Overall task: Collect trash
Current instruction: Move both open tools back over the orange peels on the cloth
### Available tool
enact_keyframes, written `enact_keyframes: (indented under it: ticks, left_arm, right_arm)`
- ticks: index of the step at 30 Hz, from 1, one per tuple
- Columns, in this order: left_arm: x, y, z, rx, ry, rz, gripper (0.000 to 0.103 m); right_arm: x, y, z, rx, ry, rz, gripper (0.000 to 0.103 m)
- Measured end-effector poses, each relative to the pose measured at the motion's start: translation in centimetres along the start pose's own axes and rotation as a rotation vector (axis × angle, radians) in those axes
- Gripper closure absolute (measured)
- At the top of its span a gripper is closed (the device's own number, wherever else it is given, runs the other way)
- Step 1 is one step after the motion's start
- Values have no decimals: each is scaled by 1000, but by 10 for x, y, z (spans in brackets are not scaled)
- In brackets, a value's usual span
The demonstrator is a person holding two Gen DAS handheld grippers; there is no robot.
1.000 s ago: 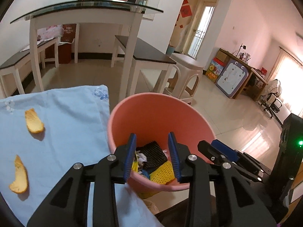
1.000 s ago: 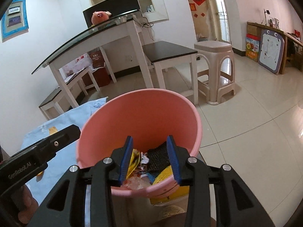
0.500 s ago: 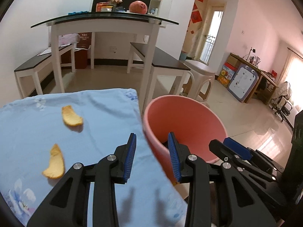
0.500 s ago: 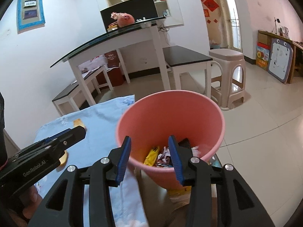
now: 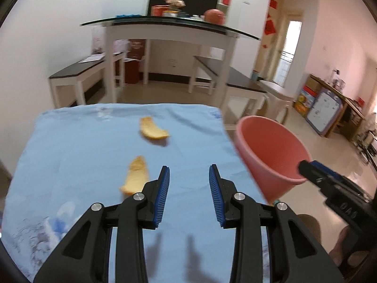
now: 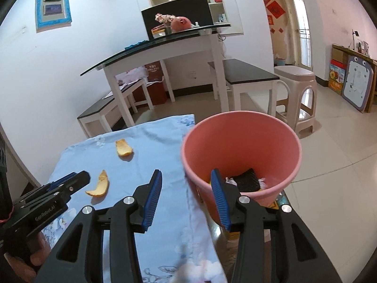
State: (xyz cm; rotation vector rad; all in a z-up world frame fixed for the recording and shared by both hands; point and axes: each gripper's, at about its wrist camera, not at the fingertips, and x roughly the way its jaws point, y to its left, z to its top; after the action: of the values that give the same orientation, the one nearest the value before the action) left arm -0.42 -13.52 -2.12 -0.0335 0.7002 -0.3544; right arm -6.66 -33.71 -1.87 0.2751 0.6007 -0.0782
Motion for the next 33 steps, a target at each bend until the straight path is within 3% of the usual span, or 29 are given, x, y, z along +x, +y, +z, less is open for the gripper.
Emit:
enact_keyframes:
  ticks: [6, 11, 20, 30, 33]
  left_arm:
    - [-5, 51, -13, -101, 22, 87, 68]
    - [4, 78, -24, -185, 78, 81, 68]
    - [31, 80, -23, -265, 172, 32, 68]
    - [67, 82, -14, -337, 233, 60, 68]
    - [68, 80, -14, -317, 222, 67, 82]
  right_arm:
    - [7, 14, 0, -17, 11, 36, 60]
    - [17, 21, -3, -32, 32, 59, 60]
    - [33, 19, -3, -36, 61, 76, 60]
    - [48, 27, 1, -60, 82, 93, 60]
    - [54, 34, 2, -75, 94, 102, 60]
